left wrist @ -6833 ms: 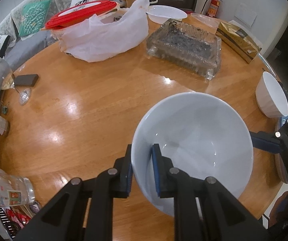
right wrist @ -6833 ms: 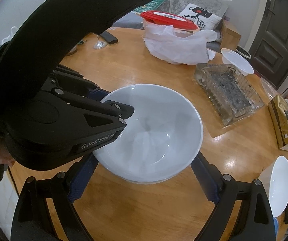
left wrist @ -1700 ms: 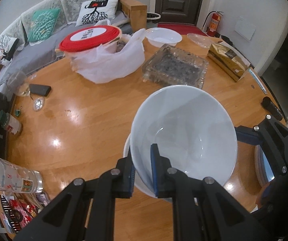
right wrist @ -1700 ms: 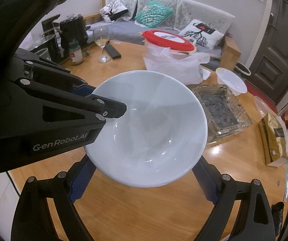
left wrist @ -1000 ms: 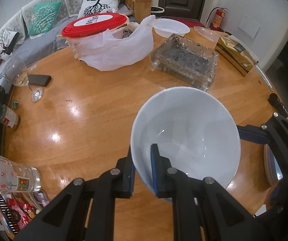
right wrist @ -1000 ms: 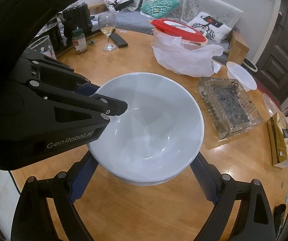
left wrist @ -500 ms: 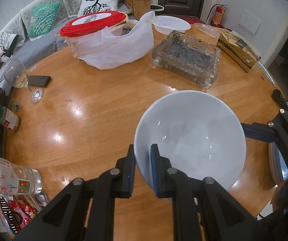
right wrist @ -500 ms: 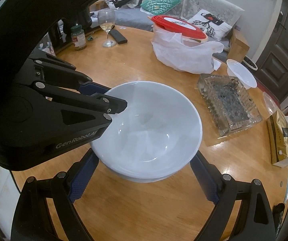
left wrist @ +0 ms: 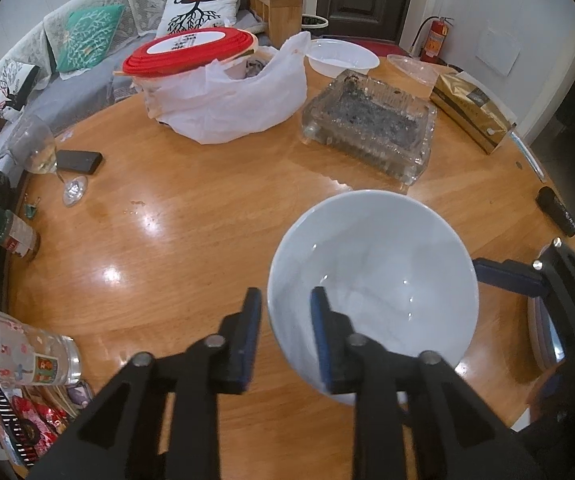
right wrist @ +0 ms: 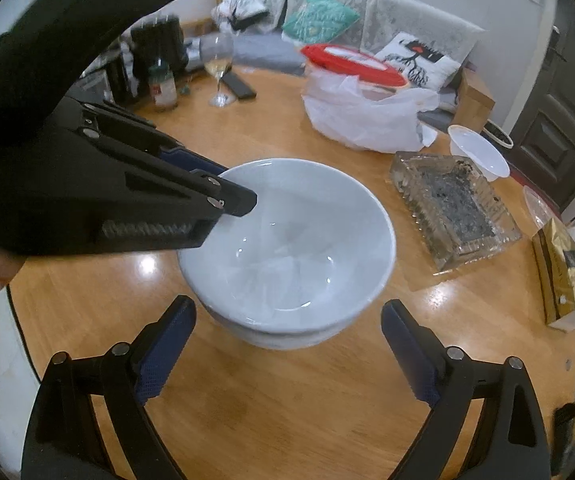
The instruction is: Organize plates and bowls
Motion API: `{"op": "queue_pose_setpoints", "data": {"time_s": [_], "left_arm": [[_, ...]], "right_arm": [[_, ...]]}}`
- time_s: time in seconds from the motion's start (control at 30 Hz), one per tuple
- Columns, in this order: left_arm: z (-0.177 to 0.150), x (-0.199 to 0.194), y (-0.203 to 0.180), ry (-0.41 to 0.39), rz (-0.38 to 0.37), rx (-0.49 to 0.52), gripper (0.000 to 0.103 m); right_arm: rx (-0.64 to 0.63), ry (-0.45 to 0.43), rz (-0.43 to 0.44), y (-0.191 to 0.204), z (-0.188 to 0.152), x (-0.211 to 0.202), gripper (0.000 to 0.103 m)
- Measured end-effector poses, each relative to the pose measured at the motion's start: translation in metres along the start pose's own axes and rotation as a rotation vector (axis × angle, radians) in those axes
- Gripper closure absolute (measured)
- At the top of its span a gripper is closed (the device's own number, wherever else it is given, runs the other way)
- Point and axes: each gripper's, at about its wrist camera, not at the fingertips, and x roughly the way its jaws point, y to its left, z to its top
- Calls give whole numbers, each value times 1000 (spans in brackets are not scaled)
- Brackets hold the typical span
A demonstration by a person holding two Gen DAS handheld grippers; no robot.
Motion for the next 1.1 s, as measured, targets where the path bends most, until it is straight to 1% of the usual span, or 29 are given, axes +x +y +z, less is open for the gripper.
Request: {"op": "queue_pose_setpoints", "data": {"time_s": [0.07, 0.2, 0.3, 0.4, 0.53, 0.63, 0.7, 0.8, 0.87, 0.97, 1.1], "left_arm": [[1, 2, -1, 5, -13, 0, 79], [1, 8, -2, 16, -37, -3, 76], [2, 15, -2, 28, -36, -6, 75], [3, 23, -1, 37, -44, -6, 75], [5, 31, 1, 39, -64, -16, 75], [6, 34, 2, 39, -80, -13, 75], [7, 36, 5, 39, -91, -26, 75], [9, 38, 7, 37, -95, -30, 79], [9, 39, 9, 36, -104, -31, 81], [9, 40, 13, 34, -120, -43, 82], [9, 41, 17, 31, -144, -55, 82]], "right_arm": [[22, -34, 25, -5, -10, 1, 4], [49, -22, 68, -9, -22, 16, 4], [53, -16, 75, -10, -25, 30, 4], [38, -13, 76, -10, -23, 44, 4], [10, 14, 88, -6, -18, 61, 4], [-8, 10, 85, -4, -15, 66, 4], [-8, 10, 99, -4, -12, 71, 4], [-7, 10, 101, -3, -8, 78, 1], [-7, 8, 120, -4, -8, 81, 1], [9, 17, 147, -6, -6, 89, 1], [15, 21, 149, -8, -5, 92, 1]]}}
